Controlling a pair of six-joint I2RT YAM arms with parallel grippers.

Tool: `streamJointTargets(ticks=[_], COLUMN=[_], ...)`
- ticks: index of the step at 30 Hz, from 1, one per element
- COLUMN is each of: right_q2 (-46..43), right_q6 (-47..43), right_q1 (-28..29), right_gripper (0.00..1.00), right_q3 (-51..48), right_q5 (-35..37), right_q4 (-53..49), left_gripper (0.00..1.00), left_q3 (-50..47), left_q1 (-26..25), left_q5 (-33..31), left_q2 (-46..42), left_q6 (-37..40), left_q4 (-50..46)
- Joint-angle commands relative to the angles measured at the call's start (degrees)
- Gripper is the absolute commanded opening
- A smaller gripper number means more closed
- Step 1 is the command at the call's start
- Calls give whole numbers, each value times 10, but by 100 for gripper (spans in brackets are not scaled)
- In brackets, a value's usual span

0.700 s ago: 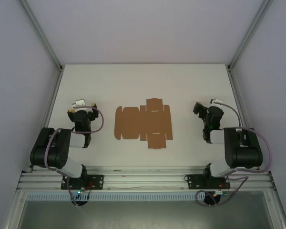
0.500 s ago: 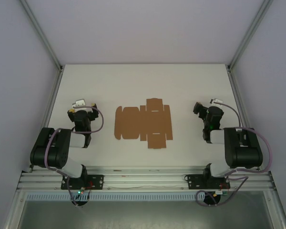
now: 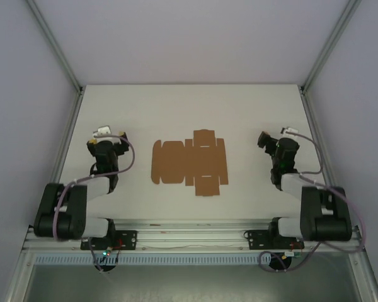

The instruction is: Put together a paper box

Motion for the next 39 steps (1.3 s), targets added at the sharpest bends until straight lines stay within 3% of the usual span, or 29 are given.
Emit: streamJointTargets(ticks=[1, 5, 8, 9, 16, 23, 29, 39], right_q2=[-66, -90, -58, -43, 98, 239, 312, 342], right_q6=[30, 77, 118, 135, 186, 213, 223, 249], right_q1=[13, 65, 116, 131, 235, 249, 251, 251], right_gripper=[100, 100, 93, 90, 57, 29, 22, 19], right_q3=[55, 110, 161, 173, 221, 264, 283, 253], right_q5=[-8, -12, -25, -28, -96, -163, -178, -152], right_q4=[-142, -270, -380, -409, -481, -470, -471, -457], left_gripper=[100, 100, 100, 100, 100, 100, 99, 94], left_q3=[53, 98, 119, 126, 169, 203, 228, 257], left_q1=[-2, -13, -36, -50, -109, -113, -116, -124], left_q5=[39, 91, 193, 198, 260, 312, 378, 450], left_q2=[-75, -118, -109, -99, -5, 108, 193, 274], left_q6=[-68, -158, -208, -221, -227, -215, -212, -197], left_q4=[-190, -336, -388, -406, -498, -527, -512, -501])
